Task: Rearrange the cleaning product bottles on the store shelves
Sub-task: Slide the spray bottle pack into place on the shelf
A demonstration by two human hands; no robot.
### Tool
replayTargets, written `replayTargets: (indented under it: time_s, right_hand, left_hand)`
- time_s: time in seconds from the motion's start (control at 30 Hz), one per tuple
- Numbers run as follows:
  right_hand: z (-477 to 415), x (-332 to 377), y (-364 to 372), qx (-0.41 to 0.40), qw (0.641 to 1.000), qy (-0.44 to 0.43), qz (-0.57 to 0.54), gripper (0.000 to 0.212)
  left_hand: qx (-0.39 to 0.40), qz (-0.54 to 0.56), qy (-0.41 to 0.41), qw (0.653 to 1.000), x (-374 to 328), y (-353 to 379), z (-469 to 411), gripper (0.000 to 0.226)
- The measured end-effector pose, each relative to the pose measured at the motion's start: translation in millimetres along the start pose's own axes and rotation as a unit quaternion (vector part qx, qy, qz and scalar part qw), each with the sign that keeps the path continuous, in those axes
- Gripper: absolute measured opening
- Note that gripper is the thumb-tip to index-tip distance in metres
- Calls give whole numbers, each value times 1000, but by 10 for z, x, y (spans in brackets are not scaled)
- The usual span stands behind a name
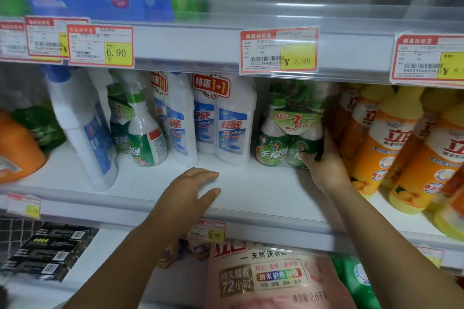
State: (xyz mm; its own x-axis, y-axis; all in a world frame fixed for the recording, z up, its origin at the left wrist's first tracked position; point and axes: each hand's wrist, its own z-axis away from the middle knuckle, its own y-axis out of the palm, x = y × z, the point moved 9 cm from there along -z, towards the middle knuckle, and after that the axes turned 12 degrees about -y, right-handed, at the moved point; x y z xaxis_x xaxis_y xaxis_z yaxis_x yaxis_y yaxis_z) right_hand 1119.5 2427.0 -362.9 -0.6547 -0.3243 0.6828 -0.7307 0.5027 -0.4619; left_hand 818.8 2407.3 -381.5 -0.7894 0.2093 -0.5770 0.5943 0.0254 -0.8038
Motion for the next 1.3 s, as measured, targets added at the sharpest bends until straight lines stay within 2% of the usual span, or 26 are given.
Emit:
replayTargets:
  time_s: [0.13, 0.2, 0.3, 0.43, 0.6, 0.83, 0.93, 1.07, 1.17, 1.3]
  right_hand:
    - [195, 221, -184, -119, 986, 16, 116, 60]
    - [296, 601, -114, -139, 985, -28, 103, 52]
    - [435, 1097, 369, -39, 996, -85, 7, 45]
    - [588, 1379, 1202, 107, 990, -59, -77, 38]
    - [497, 1760, 2033, 204, 969, -71, -116, 47]
    - [22, 2108, 2741, 162, 976, -115, -90, 75]
    - [-22, 2128, 2889, 115, 987, -115, -6, 87]
    - [-1, 2100, 2828, 77, 989, -111, 57, 79]
    - [54, 2028, 2692, 103, 990, -93, 28, 72]
    - [277, 1958, 2270, 127, 986, -102, -32, 73]
  left_hand:
    - [0, 5, -22, 1000, 139, -126, 70, 39]
    - [-3, 5, -29, 1000, 213, -235, 114, 39]
    - [-16, 15, -51, 998, 394, -429, 188, 38]
    - [-42, 25, -89, 995, 753, -684, 294, 38]
    - [-77, 31, -114, 990, 1098, -918, 354, 38]
    - [-89, 45, -82, 992, 1236, -998, 372, 38]
    - [-87, 34, -70, 993, 1237, -1020, 377, 41]
    - [-95, 46, -77, 991, 1261, -1041, 404, 44]
    - [-95, 49, -84, 991, 1259, -1019, 406, 45]
    - [-89, 37, -91, 991, 1167, -970, 394, 45]
